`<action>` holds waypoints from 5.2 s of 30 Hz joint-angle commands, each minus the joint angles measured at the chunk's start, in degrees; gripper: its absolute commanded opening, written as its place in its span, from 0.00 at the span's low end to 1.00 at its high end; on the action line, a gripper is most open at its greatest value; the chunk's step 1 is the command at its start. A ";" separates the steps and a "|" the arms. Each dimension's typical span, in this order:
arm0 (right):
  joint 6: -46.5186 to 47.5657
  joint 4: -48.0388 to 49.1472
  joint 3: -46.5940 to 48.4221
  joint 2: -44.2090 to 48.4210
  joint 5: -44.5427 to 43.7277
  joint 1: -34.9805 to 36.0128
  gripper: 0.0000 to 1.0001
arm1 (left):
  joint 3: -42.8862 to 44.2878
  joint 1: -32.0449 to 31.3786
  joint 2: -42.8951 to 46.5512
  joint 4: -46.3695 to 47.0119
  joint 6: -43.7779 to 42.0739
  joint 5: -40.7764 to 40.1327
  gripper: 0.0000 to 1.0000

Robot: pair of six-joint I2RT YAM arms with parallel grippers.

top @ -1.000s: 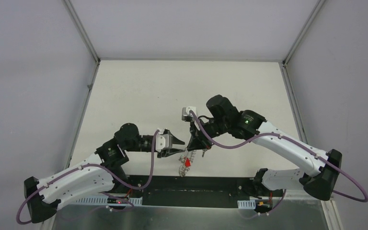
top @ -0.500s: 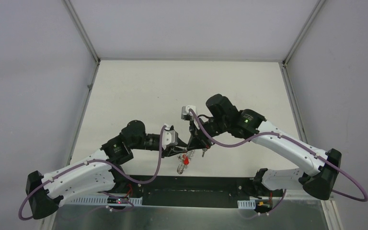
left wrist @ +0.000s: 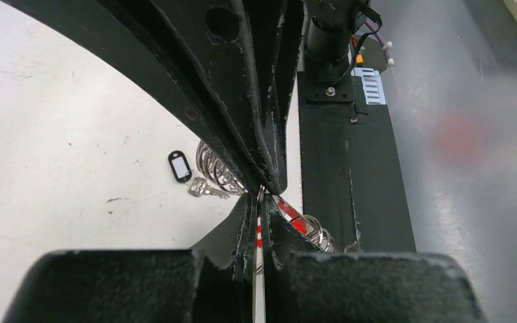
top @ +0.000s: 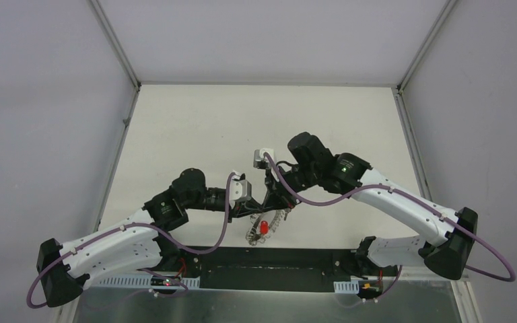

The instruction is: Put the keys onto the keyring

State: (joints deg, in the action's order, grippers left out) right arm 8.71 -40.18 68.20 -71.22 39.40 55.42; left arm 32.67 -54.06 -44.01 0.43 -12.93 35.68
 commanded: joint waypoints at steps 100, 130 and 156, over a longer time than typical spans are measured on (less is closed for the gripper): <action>1.00 13.15 -7.56 10.58 -2.03 0.04 0.00 | 10.72 -0.65 0.40 -11.01 -3.18 1.58 0.14; -0.31 15.66 -7.83 9.80 -2.53 0.05 0.00 | 12.17 -0.76 -6.26 -8.78 1.24 5.13 0.11; -1.44 19.29 -18.70 23.11 -6.88 0.04 0.49 | 8.31 -0.74 -0.33 -6.84 3.92 -0.03 0.00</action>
State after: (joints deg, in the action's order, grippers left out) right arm 7.79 -24.45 52.03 -51.44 32.34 55.33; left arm 41.25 -54.43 -46.04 -10.33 -9.63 37.30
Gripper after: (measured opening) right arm 0.611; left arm 0.009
